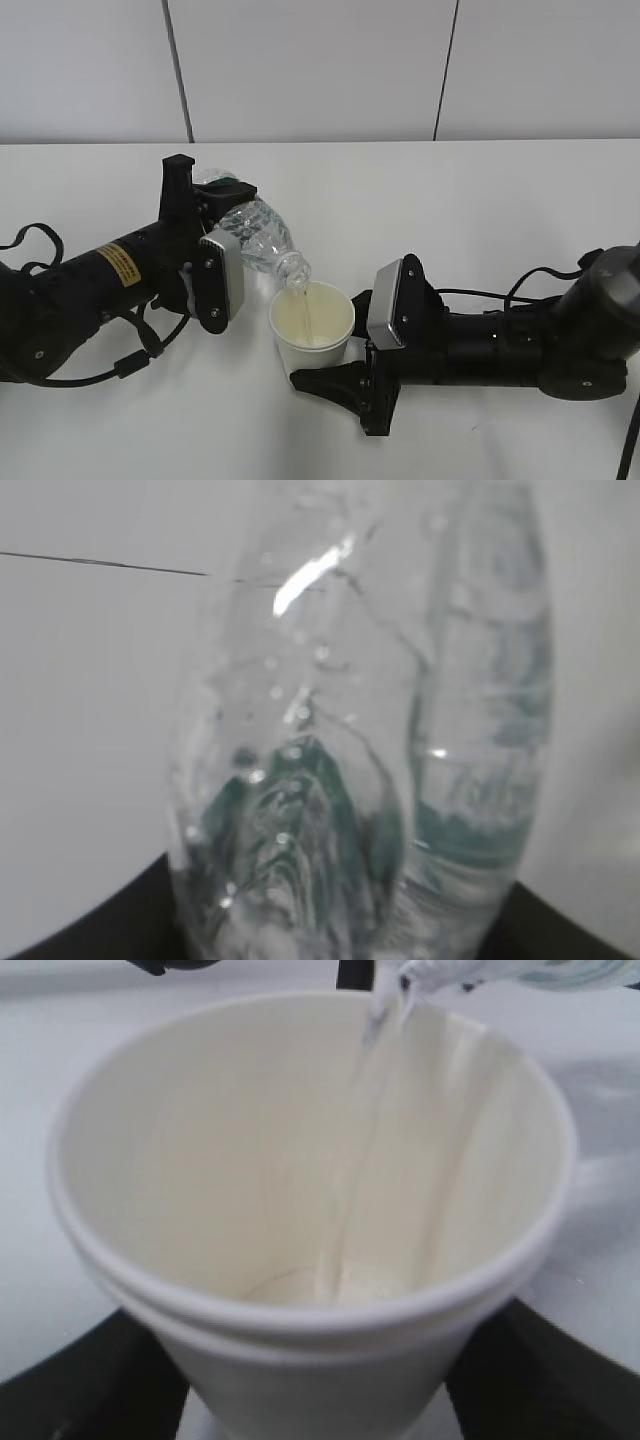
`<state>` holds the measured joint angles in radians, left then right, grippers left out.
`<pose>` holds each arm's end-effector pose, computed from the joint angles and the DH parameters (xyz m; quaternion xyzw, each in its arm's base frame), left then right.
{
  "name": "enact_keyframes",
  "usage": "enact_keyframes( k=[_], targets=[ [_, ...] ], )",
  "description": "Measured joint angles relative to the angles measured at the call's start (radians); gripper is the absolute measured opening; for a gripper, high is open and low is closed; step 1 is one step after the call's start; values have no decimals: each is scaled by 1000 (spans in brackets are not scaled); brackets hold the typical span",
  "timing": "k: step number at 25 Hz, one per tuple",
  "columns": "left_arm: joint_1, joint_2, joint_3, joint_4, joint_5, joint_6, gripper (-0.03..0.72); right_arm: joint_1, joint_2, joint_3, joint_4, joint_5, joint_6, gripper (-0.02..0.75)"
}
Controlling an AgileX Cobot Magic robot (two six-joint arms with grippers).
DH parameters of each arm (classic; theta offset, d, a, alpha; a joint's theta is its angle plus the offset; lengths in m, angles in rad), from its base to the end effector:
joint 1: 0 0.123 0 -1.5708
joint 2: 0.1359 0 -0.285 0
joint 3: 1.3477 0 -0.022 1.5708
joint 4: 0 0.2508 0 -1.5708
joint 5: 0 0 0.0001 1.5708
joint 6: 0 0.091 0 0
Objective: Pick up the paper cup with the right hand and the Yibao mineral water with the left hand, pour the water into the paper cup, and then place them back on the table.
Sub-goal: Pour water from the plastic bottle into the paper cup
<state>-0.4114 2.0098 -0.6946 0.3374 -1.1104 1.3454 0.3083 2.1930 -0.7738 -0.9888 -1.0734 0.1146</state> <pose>0.3064 -0.1631 0.1211 0.6665 0.3505 0.2387 0.6131 0.2938 0.1636 0.0596 -0.4992 0.6523 0.3007 0.4847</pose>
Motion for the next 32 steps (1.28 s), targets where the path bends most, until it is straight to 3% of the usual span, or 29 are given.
enact_keyframes(
  k=[15,32],
  targets=[
    [0,0,0,0,0,97,361,0,7,-3,0,0,0,548],
    [0,0,0,0,-4,132,361,0,7,-3,0,7,-1,548]
  ],
)
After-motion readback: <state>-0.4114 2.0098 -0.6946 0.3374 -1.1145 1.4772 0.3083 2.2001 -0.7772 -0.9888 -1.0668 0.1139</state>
